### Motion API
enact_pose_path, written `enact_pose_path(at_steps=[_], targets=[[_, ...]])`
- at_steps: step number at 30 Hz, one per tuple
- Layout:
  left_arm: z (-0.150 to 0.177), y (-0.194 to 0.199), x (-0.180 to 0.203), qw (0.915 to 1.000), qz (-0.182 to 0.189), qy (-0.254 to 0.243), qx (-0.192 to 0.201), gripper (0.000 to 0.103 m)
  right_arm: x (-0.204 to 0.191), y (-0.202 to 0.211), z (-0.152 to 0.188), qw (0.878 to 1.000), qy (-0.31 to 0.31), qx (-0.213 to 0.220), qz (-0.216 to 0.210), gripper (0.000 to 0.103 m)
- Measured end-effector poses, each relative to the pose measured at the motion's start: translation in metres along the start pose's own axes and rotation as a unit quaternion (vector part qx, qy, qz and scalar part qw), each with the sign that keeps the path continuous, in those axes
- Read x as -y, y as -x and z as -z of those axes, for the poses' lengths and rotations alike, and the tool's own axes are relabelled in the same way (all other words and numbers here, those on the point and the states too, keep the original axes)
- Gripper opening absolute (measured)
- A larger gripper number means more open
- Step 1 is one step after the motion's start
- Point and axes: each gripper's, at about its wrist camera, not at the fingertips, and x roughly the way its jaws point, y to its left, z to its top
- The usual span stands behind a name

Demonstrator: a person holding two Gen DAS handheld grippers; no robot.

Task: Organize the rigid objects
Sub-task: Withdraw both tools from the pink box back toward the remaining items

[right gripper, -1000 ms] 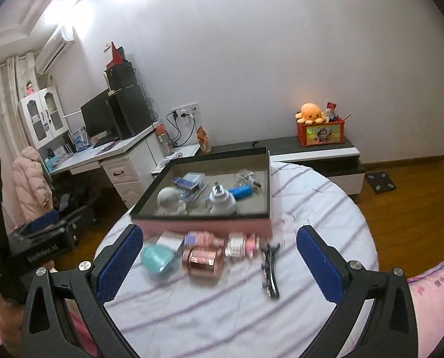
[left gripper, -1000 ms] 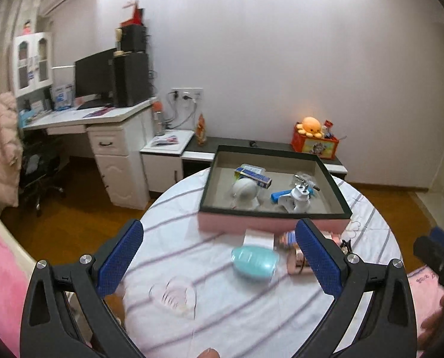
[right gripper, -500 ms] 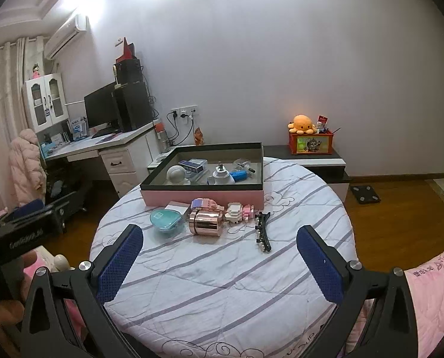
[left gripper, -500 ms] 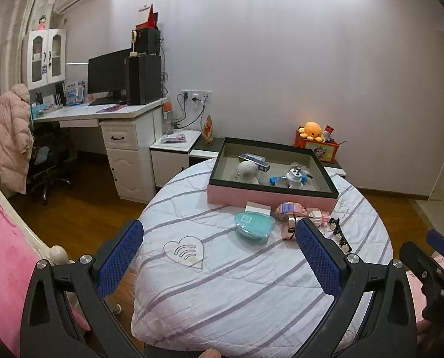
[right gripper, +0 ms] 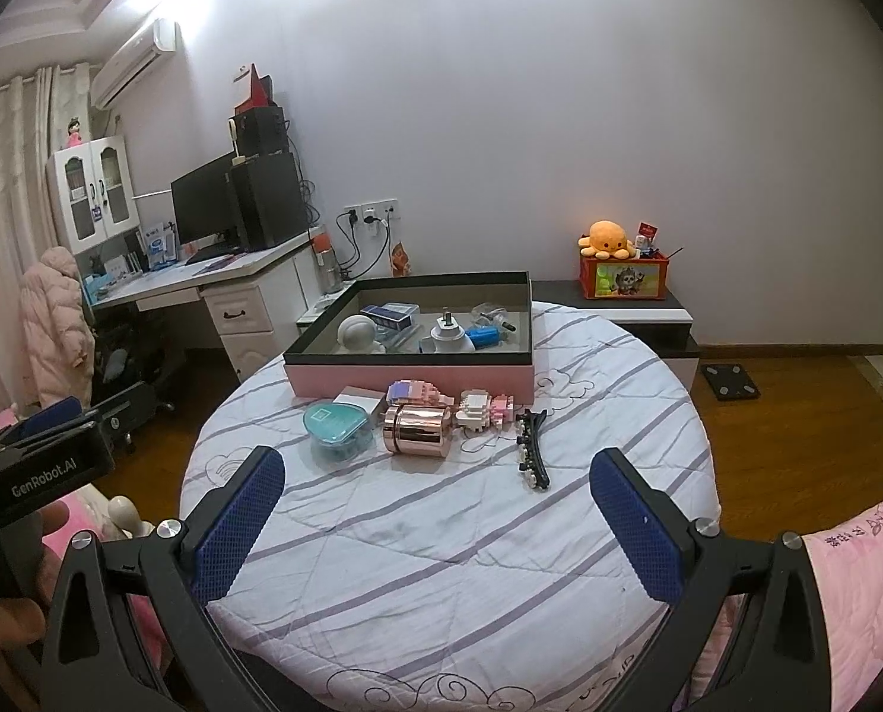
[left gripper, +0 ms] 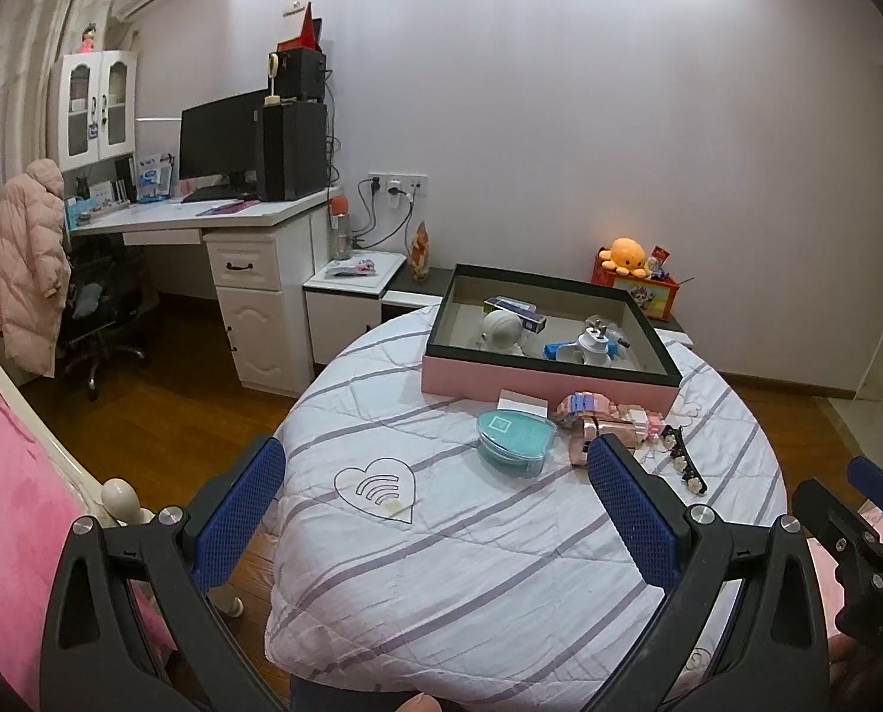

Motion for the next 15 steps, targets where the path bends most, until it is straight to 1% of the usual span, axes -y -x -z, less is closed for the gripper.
enact_pose_path(at_steps=[9,15], targets=[[0.0037,0.0048,0.0095,0.9999,0.006,-0.013,0.004,0.103,-0.0018,0.0045,-0.0016,1.000,0.002,0.006,0.006,0.103],[0.0040,0.0057,0.0110,0.9999,0.008,-0.013,0.004,0.103,-0.0013,0.0058,-0.0024,1.000,0.003,0.008,0.010,0.103]])
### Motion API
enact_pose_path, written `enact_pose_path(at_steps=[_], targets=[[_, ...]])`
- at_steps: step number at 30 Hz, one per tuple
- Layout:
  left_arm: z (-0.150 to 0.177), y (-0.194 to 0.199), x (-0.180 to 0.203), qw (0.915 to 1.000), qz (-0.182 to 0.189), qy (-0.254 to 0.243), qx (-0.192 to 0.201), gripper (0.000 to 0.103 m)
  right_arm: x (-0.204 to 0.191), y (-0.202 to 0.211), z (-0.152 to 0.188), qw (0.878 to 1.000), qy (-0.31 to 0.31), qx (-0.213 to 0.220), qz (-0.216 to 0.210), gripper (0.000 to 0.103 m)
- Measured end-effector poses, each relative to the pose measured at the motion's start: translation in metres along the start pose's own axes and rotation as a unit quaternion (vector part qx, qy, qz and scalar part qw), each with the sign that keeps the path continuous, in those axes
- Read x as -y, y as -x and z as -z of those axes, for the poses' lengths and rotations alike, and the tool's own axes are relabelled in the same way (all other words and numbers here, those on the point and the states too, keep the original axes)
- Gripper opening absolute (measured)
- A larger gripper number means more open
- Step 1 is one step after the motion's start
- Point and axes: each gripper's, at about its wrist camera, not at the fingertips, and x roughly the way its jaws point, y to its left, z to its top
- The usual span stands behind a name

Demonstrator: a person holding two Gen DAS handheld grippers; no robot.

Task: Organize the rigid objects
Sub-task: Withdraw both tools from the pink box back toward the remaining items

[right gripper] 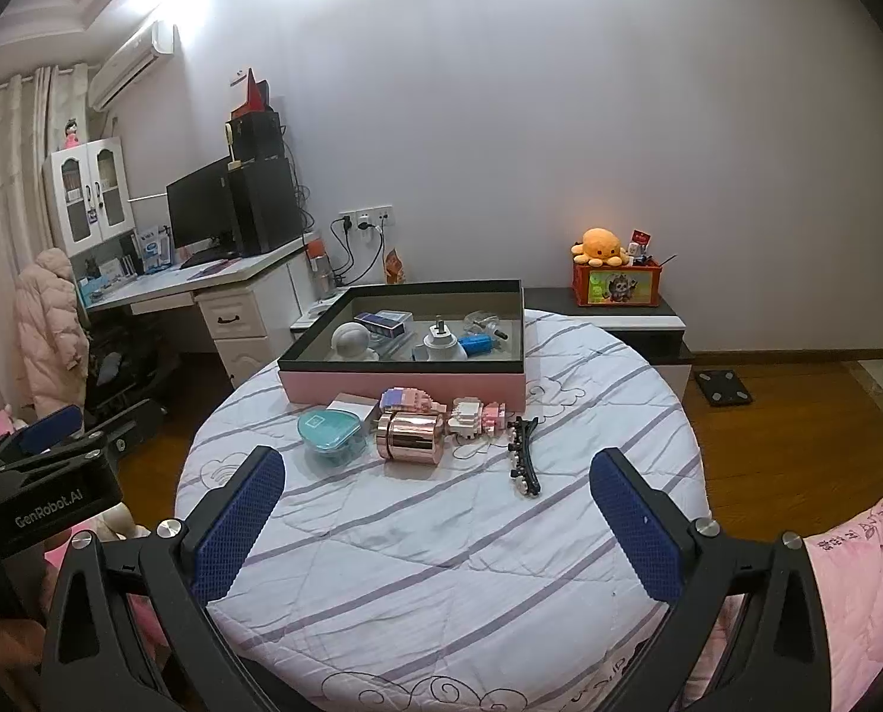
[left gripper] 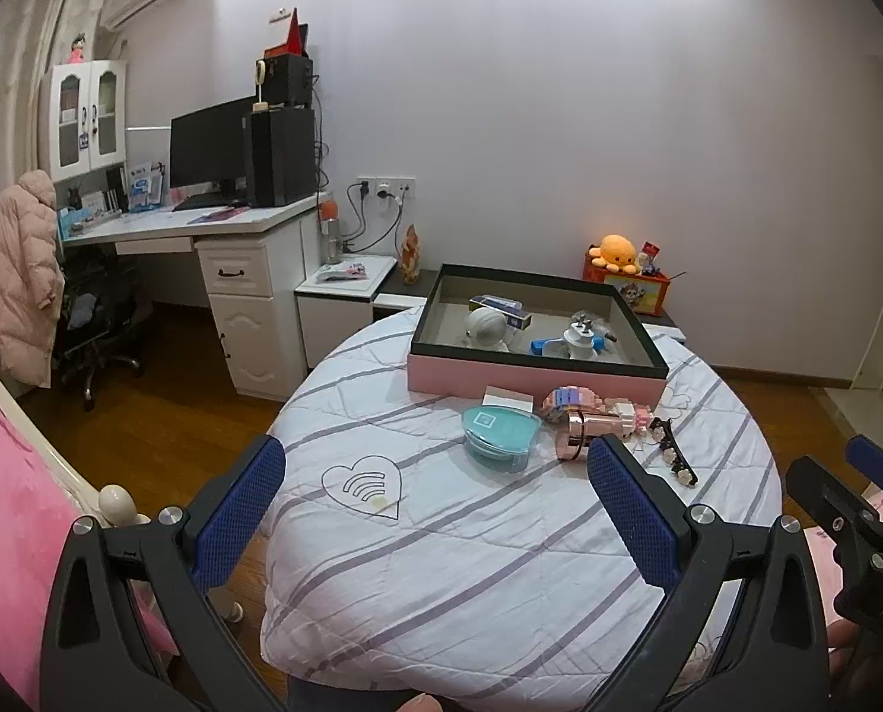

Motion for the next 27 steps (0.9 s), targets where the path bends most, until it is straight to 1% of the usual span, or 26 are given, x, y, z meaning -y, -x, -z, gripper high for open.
enact_pose_path(at_steps=[17,21,27], targets=[[0.008,-0.014,0.001,0.9998,0.005,-0.001,-0.018,0.103,0.007,-0.008,0.002,1.000,-0.003,-0.010,0.008,0.103],[0.013,-0.026,0.004,0.9996,0.008,-0.003,-0.028,0.103,0.011,-0.015,0.004,1.000,-0.005,-0.018,0.011,0.103],[0.022,-0.054,0.013,0.9984,0.016,-0.015,-0.052,0.103,0.020,-0.033,0.009,0.999,-0.009,-0.036,0.019,0.103]])
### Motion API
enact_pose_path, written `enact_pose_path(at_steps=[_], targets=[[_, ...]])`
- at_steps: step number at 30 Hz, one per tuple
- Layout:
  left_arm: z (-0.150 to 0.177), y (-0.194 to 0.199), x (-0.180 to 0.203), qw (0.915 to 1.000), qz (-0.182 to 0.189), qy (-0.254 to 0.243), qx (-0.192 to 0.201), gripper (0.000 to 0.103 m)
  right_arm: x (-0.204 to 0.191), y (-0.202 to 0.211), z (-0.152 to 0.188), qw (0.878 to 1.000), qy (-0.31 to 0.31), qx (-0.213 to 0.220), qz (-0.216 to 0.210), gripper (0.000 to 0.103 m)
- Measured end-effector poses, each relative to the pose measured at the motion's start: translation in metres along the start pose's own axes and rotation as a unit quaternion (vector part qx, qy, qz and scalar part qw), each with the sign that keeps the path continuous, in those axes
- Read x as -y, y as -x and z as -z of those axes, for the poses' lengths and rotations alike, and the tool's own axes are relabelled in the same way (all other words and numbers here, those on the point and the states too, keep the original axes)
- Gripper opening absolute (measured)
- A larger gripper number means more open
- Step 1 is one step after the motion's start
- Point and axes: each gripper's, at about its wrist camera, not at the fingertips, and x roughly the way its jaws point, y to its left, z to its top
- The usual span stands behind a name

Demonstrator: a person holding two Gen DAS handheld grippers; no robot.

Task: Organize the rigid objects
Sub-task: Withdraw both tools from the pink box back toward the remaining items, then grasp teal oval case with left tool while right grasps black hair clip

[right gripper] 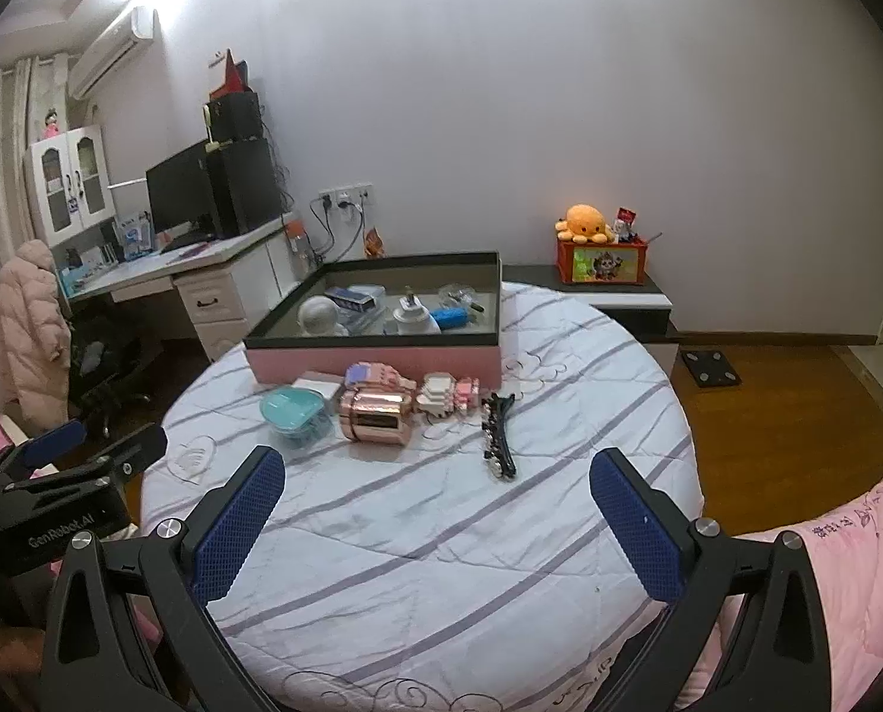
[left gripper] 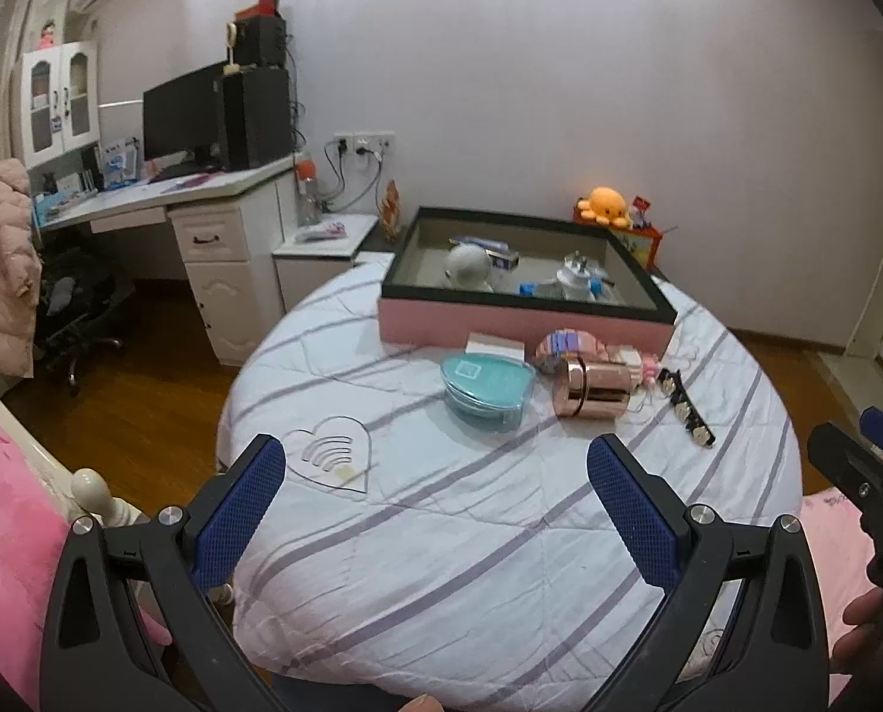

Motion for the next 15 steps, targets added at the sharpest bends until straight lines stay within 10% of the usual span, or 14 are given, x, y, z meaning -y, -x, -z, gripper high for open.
enact_pose_path(at_steps=[15], targets=[[-0.007,-0.101,0.010,0.9965,0.024,-0.019,-0.078,0.103,0.024,-0.072,-0.004,0.998,0.014,-0.057,0.030,0.103]])
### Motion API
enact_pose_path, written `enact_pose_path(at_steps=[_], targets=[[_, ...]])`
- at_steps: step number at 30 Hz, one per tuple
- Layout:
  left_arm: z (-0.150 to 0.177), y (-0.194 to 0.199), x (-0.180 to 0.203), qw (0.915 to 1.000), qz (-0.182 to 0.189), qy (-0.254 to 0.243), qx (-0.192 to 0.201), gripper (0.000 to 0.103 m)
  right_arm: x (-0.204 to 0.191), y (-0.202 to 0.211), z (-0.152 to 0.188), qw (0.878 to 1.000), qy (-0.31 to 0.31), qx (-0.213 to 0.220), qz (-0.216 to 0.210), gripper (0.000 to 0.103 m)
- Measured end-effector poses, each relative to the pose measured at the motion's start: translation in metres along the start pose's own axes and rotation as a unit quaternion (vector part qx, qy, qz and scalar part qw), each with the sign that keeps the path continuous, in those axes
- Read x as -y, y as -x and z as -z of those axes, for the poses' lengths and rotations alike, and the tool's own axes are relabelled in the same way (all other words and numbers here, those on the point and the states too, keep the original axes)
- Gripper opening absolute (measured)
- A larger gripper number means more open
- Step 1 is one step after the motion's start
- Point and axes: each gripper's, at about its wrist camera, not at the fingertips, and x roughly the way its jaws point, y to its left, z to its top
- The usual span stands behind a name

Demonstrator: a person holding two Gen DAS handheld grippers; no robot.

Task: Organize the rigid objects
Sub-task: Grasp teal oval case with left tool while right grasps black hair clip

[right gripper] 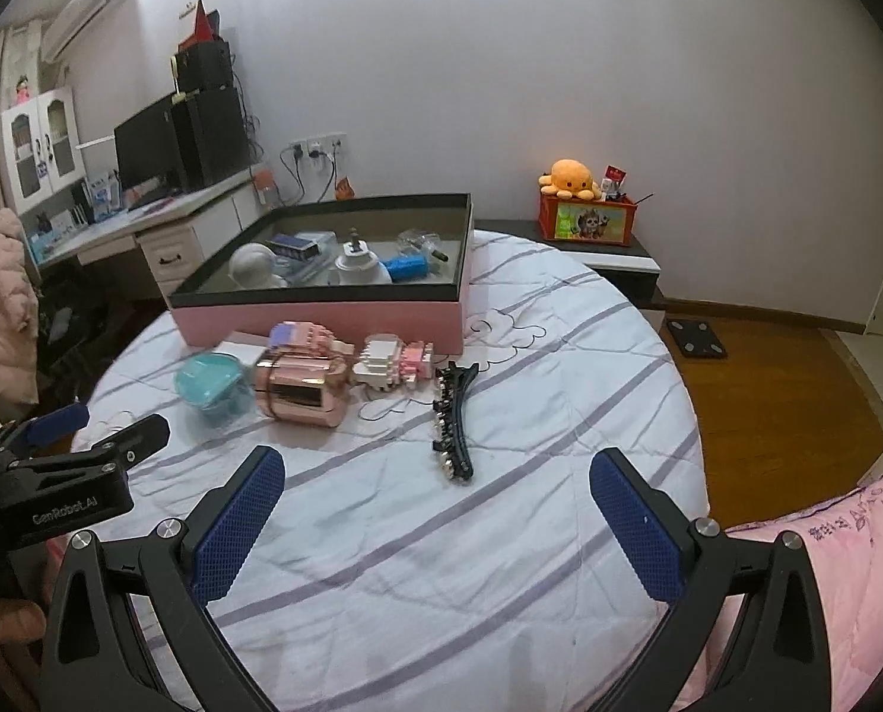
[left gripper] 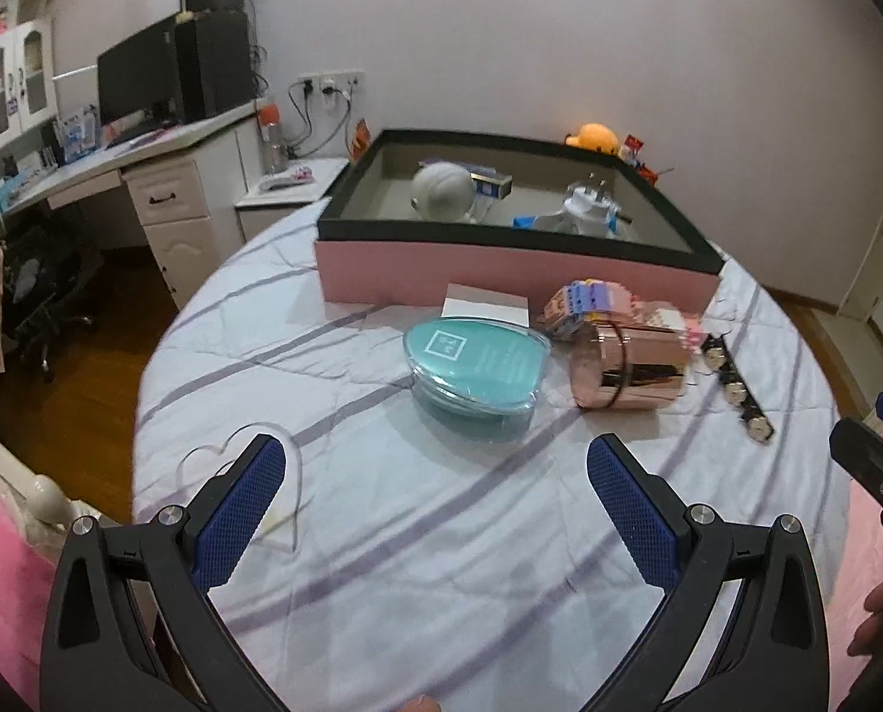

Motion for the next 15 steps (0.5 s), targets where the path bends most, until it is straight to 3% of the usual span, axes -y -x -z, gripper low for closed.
enact_pose_path(at_steps=[7,15], targets=[[-0.009,-0.044,0.002,0.9990,0.018,0.000,-0.042,0.103,0.011,-0.047,-0.010,0.999,0.004,-0.035,0.025,0.103],[-0.023,-0.074,0.003,0.9974,0.006,-0.005,-0.072,0.103,0.017,-0.093,-0.014,0.996,0.016,-0.076,0.039,0.103]])
